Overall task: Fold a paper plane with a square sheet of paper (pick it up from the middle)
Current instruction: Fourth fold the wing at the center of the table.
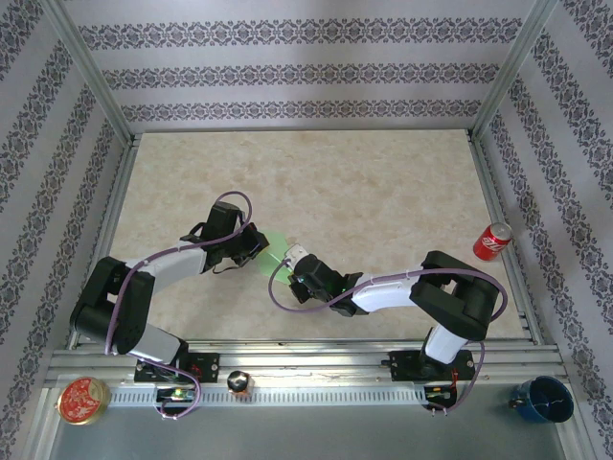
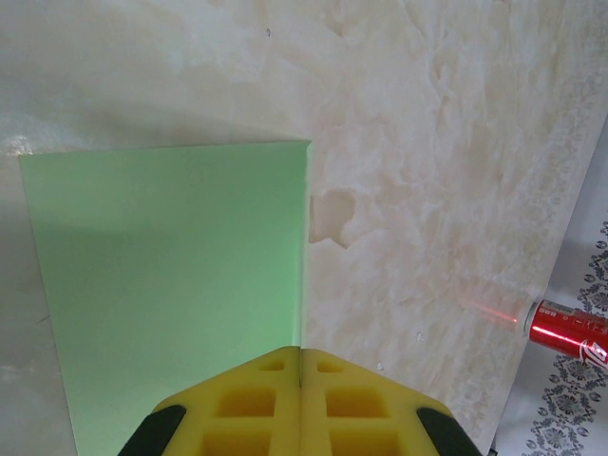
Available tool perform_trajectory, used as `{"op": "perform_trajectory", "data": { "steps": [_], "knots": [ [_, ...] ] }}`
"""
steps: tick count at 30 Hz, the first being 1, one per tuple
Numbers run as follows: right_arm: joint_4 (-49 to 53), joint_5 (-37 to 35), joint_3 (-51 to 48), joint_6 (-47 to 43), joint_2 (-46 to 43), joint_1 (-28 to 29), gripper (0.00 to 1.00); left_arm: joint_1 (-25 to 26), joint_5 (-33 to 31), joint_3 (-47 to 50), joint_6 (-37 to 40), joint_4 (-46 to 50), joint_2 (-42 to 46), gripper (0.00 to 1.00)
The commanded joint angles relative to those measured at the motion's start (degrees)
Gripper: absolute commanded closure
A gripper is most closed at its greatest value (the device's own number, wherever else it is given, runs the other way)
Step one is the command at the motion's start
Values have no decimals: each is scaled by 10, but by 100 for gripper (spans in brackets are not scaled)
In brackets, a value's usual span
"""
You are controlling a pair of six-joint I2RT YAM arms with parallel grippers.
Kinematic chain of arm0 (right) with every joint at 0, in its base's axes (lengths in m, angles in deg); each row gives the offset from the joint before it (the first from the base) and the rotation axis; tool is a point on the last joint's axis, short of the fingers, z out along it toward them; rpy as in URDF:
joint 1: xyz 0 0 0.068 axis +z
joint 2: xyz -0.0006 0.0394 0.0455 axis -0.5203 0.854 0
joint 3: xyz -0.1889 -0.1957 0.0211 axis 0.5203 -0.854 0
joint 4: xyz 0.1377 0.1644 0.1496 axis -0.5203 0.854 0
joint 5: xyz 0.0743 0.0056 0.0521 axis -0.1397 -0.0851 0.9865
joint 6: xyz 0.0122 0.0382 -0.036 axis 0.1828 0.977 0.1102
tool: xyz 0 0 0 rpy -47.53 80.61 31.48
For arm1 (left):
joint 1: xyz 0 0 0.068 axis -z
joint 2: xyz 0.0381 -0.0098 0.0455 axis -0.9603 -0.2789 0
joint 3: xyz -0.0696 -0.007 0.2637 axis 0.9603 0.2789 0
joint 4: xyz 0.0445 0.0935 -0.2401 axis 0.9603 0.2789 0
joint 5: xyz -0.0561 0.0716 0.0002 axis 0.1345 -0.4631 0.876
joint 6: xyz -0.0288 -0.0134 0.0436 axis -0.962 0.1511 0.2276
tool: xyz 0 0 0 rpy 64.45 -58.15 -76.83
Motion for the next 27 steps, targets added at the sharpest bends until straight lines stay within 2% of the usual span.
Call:
{"op": "perform_trajectory", "data": {
  "steps": [1,3,4,6,8,13,22,27],
  "knots": [
    [-3,8,13,17,5,-1,93,-4,2,2,-7,-14,10,98],
    [-6,16,11,28,8,-5,95,-4,2,1,-6,-11,10,93],
    [-8,22,10,34,8,-8,97,-5,0,-1,-5,-7,11,86],
    [-12,37,10,46,9,-13,97,-5,-5,-3,-1,1,15,82],
    [-19,54,9,56,11,-18,98,-5,-11,-6,3,12,22,71],
    [-37,87,9,79,29,-25,97,-4,-35,-7,12,38,46,61],
    [-66,124,9,121,53,-38,97,-5,-57,3,14,54,83,58],
    [-80,200,12,171,54,-66,98,-5,-51,2,17,46,80,61]
  ]
}}
